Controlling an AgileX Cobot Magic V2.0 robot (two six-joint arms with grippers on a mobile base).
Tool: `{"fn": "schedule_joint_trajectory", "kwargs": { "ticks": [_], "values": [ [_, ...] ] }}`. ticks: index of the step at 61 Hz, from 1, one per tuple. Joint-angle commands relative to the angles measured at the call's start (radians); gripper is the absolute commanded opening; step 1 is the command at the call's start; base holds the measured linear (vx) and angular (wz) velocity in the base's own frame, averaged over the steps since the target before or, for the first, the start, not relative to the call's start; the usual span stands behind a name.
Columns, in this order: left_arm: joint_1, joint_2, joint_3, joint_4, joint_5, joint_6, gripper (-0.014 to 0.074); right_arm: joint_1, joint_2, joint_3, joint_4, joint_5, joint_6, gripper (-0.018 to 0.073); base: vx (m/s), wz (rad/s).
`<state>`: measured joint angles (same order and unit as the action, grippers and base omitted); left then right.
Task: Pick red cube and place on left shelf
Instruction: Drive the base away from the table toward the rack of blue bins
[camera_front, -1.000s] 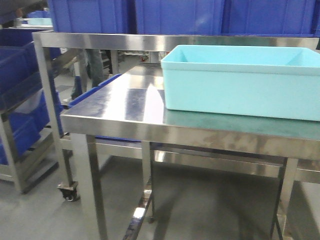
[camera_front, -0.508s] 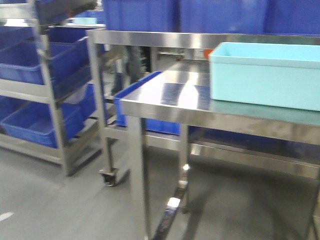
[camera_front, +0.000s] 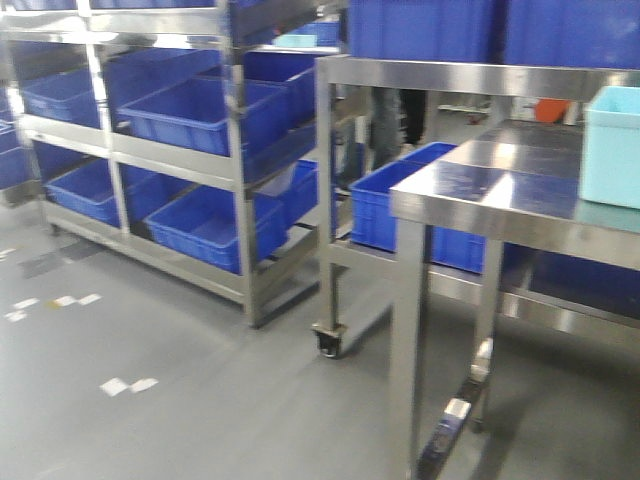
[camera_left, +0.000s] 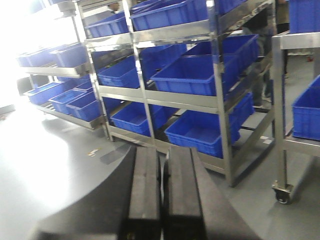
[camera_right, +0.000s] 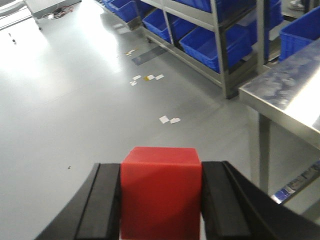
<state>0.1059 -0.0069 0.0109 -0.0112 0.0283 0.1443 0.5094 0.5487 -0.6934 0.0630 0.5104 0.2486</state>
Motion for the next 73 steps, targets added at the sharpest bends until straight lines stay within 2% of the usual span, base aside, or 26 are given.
{"fn": "schedule_joint_trajectory", "kwargs": {
  "ticks": [1,32,73],
  "values": [
    [0.001,-0.015,0.022,-0.005,-0.089,0.001,0.0106,0.002,0.000,-0.026,-0.002,-0.080,-0.008,0.0058,-0.01,0.09],
    [0.001,-0.015,0.022,-0.005,-0.089,0.001,0.0106,0.002,0.000,-0.026,-0.002,-0.079,-0.008,0.0058,-0.01,0.23],
    [0.001,-0.015,0.022,-0.005,-0.089,0.001,0.0106,0.002,0.000,-0.026,-0.002,-0.079,-0.008,0.0058,0.10,0.74]
  ]
}}
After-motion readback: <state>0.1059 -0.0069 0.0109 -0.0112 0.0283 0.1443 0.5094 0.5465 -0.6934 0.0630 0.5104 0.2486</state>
